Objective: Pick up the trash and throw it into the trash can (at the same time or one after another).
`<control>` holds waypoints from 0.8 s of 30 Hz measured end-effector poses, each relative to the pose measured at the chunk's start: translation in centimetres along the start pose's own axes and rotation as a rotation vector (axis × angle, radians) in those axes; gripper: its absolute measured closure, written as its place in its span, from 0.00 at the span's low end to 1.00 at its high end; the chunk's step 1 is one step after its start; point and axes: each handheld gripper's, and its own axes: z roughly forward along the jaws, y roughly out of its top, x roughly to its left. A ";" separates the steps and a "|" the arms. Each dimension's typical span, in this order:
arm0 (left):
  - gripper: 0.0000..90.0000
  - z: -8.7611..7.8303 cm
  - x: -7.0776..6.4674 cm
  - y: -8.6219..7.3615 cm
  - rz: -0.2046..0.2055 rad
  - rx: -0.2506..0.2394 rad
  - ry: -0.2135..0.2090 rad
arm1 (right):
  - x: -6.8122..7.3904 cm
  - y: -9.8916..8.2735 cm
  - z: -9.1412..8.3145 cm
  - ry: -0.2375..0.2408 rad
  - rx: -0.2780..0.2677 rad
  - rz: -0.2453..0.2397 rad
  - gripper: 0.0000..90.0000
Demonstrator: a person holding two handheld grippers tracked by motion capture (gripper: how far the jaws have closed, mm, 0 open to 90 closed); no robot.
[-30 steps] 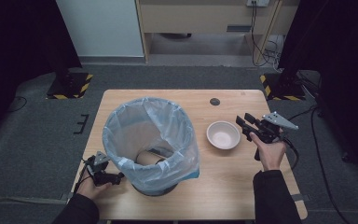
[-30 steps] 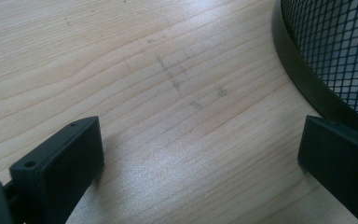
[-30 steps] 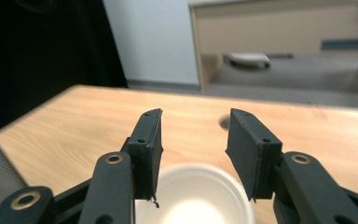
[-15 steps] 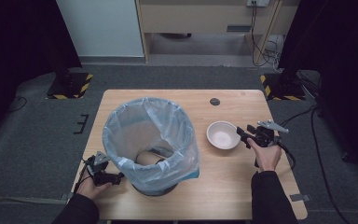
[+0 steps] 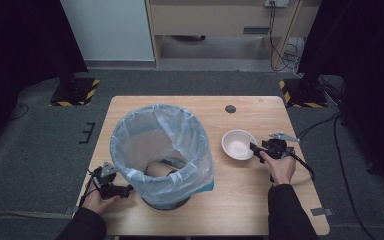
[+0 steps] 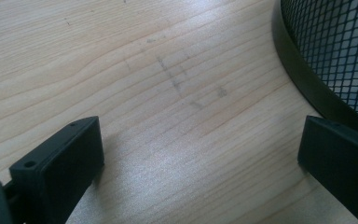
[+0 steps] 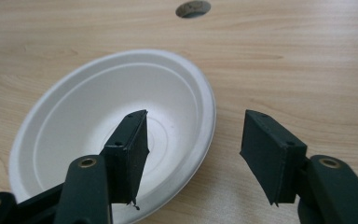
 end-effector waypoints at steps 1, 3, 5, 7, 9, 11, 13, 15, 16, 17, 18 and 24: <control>0.00 0.0 0.0 0.0 0.000 0.000 0.000 | 0.0 -0.1 0.2 -0.001 0.011 -0.001 0.46; 0.00 0.0 0.0 0.0 0.000 0.000 0.000 | 0.1 -0.3 0.5 0.002 0.030 0.000 0.48; 0.00 0.0 0.0 0.0 0.000 0.000 0.000 | 0.1 -0.4 0.7 0.005 0.041 -0.004 0.50; 0.00 0.0 0.0 0.0 0.000 0.000 0.000 | 0.2 -0.4 0.8 0.014 0.050 0.003 0.54; 0.00 0.0 0.0 0.0 0.000 0.000 -0.001 | 0.3 -0.4 0.8 0.019 0.058 0.010 0.59; 0.00 0.0 0.0 0.0 0.000 0.000 0.000 | 0.3 -0.5 0.9 0.018 0.074 0.004 0.63; 0.00 0.0 0.0 0.0 0.000 0.000 0.000 | 0.5 -0.6 1.0 0.014 0.087 0.007 0.67; 0.00 0.0 0.0 0.0 0.000 0.000 -0.001 | 0.6 -0.7 1.0 0.012 0.094 0.005 0.73; 0.00 0.0 0.0 0.0 0.000 0.000 0.000 | 0.6 -0.7 1.0 0.011 0.097 0.008 0.76; 0.00 0.0 0.0 0.0 0.000 0.000 0.000 | 0.6 -0.7 1.0 0.011 0.097 0.008 0.79; 0.00 0.0 0.0 0.0 0.000 0.000 0.000 | 0.7 -0.7 0.9 0.014 0.102 0.012 0.81; 0.00 0.0 0.0 0.0 0.000 0.000 0.000 | 0.8 -0.2 0.2 0.042 0.089 0.039 0.90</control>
